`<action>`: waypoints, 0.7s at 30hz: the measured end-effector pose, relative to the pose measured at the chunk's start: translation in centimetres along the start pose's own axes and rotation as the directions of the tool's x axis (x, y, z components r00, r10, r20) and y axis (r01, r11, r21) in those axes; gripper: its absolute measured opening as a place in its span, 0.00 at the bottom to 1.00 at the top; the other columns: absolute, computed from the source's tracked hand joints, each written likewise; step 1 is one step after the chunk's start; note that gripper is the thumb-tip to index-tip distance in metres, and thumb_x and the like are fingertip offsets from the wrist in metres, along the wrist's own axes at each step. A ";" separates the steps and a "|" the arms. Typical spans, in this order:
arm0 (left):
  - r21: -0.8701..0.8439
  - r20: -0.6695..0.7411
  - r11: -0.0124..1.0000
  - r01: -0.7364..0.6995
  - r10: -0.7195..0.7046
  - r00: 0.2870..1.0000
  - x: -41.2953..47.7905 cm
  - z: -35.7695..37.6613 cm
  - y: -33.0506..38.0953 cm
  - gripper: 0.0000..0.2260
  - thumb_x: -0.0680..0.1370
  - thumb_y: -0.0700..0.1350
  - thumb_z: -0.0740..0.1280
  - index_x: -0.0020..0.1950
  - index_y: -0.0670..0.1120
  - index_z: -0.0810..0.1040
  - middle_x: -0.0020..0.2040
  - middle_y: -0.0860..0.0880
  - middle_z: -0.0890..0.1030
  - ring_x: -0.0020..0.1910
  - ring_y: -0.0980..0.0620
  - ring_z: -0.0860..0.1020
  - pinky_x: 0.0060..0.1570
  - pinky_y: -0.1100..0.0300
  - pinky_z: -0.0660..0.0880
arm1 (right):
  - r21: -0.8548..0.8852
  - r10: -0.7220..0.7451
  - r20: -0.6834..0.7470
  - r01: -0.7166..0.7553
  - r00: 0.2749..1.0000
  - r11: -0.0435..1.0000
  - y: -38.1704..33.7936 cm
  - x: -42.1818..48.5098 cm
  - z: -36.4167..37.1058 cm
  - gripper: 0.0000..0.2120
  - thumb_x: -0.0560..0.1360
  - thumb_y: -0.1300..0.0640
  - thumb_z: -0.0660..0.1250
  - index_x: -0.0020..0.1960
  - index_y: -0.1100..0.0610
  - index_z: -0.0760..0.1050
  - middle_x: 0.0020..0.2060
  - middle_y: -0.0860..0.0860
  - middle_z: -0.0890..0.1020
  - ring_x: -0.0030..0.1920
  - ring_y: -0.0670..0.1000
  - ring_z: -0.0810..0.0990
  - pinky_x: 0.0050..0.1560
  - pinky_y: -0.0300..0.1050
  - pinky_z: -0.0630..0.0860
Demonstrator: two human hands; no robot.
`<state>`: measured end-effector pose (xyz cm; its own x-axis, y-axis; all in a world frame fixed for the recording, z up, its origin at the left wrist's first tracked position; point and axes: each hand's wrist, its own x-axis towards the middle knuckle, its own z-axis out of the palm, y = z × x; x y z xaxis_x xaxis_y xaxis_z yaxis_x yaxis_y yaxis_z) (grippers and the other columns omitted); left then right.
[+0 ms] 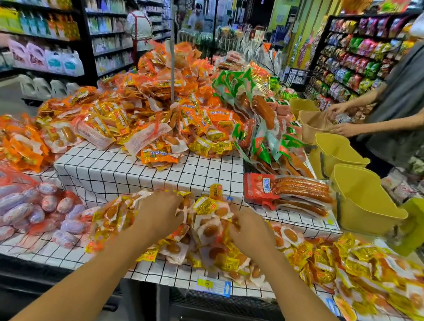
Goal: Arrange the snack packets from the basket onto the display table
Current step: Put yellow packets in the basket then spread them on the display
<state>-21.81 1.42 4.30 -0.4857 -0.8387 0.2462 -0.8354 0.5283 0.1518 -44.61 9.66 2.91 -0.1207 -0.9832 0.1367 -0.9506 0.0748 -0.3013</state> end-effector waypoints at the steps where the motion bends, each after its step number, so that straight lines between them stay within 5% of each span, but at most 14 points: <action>1: -0.002 0.020 1.000 -0.008 0.008 1.000 -0.5 0.1 0.9 0.08 0.77 0.49 0.63 0.49 0.47 0.78 0.48 0.48 0.79 0.48 0.45 0.79 0.38 0.54 0.74 | -0.026 0.008 0.022 -0.008 1.000 1.000 0.4 -0.7 -0.4 0.08 0.78 0.50 0.62 0.51 0.53 0.75 0.47 0.49 0.76 0.49 0.54 0.78 0.37 0.46 0.70; 4: -0.037 0.107 0.999 -0.025 0.029 0.994 -2.2 1.1 4.0 0.08 0.78 0.50 0.63 0.52 0.48 0.77 0.49 0.49 0.78 0.50 0.45 0.78 0.39 0.54 0.73 | -0.069 0.044 0.079 -0.039 0.996 0.997 2.5 -3.2 -1.0 0.10 0.79 0.50 0.61 0.46 0.56 0.75 0.40 0.50 0.78 0.42 0.55 0.79 0.32 0.46 0.71; 8: -0.063 0.212 0.998 -0.027 0.040 0.976 -5.1 3.4 8.8 0.09 0.79 0.50 0.62 0.53 0.47 0.78 0.49 0.47 0.81 0.47 0.45 0.79 0.43 0.50 0.78 | -0.084 0.057 0.116 -0.048 0.992 0.995 6.7 -7.8 -1.2 0.11 0.79 0.49 0.60 0.55 0.52 0.77 0.40 0.52 0.78 0.40 0.56 0.79 0.32 0.47 0.75; 13: -0.052 0.335 0.998 0.031 -0.012 0.942 -9.8 7.5 16.1 0.10 0.80 0.50 0.62 0.57 0.50 0.78 0.55 0.49 0.80 0.51 0.46 0.79 0.48 0.52 0.77 | -0.077 0.074 0.226 -0.058 0.971 0.995 13.5 -16.0 -1.6 0.11 0.80 0.52 0.61 0.58 0.55 0.76 0.46 0.57 0.80 0.49 0.61 0.79 0.41 0.51 0.78; 18: -0.065 0.469 0.996 0.062 -0.024 0.883 -15.8 11.7 24.0 0.07 0.80 0.47 0.60 0.52 0.49 0.77 0.47 0.48 0.80 0.45 0.45 0.78 0.39 0.52 0.74 | -0.164 0.143 0.339 -0.091 0.930 0.982 20.5 -24.5 -0.8 0.12 0.80 0.50 0.59 0.58 0.54 0.76 0.52 0.55 0.80 0.53 0.59 0.80 0.47 0.50 0.76; 21: -0.064 0.527 0.994 0.090 -0.043 0.849 -19.3 13.5 27.4 0.07 0.79 0.48 0.61 0.51 0.51 0.77 0.49 0.48 0.78 0.48 0.44 0.78 0.42 0.52 0.74 | -0.170 0.178 0.390 -0.120 0.903 0.978 23.3 -28.3 -0.2 0.13 0.80 0.50 0.60 0.61 0.54 0.76 0.56 0.56 0.80 0.56 0.59 0.79 0.49 0.50 0.75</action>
<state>-38.84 30.30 -9.19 -0.5120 -0.8042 -0.3019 -0.8575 0.4578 0.2347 -63.37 39.24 -7.74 -0.1670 -0.9397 -0.2984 -0.9641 0.2191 -0.1502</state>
